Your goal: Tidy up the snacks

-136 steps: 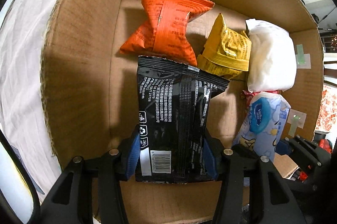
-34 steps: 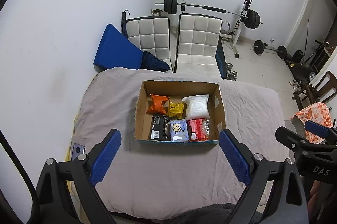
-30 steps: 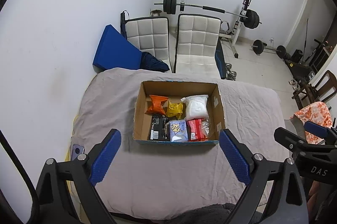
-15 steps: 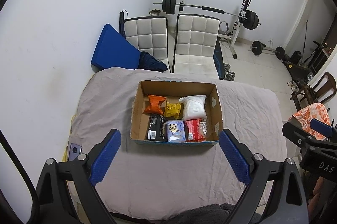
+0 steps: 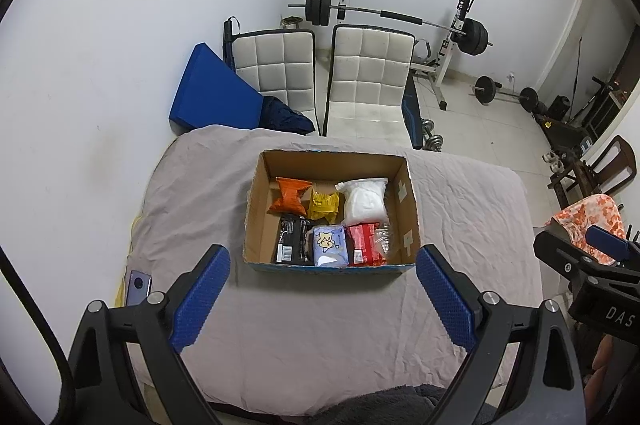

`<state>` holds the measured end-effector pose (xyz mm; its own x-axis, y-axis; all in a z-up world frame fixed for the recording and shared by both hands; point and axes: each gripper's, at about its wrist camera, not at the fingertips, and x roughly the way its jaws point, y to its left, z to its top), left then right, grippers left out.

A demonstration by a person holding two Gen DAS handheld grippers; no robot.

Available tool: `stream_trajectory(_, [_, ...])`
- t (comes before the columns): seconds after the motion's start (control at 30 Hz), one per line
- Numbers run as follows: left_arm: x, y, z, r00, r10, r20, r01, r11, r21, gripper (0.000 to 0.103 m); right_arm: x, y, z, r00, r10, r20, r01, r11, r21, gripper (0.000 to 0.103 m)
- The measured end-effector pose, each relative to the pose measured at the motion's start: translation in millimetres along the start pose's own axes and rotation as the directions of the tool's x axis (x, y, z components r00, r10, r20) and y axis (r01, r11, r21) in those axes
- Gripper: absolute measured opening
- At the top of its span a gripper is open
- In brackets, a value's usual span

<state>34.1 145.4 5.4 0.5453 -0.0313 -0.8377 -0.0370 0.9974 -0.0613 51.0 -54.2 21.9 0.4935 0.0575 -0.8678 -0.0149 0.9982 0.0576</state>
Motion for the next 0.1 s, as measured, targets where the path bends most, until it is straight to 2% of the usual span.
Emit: stream_trajectory(0.1, [-0.8, -0.1, -0.3, 1.000, 0.005, 0.008, -0.005, 1.000, 0.004, 0.095, -0.7, 0.6, 0.0, 1.000, 0.000, 0.002, 0.000, 1.000, 0.000, 0.103])
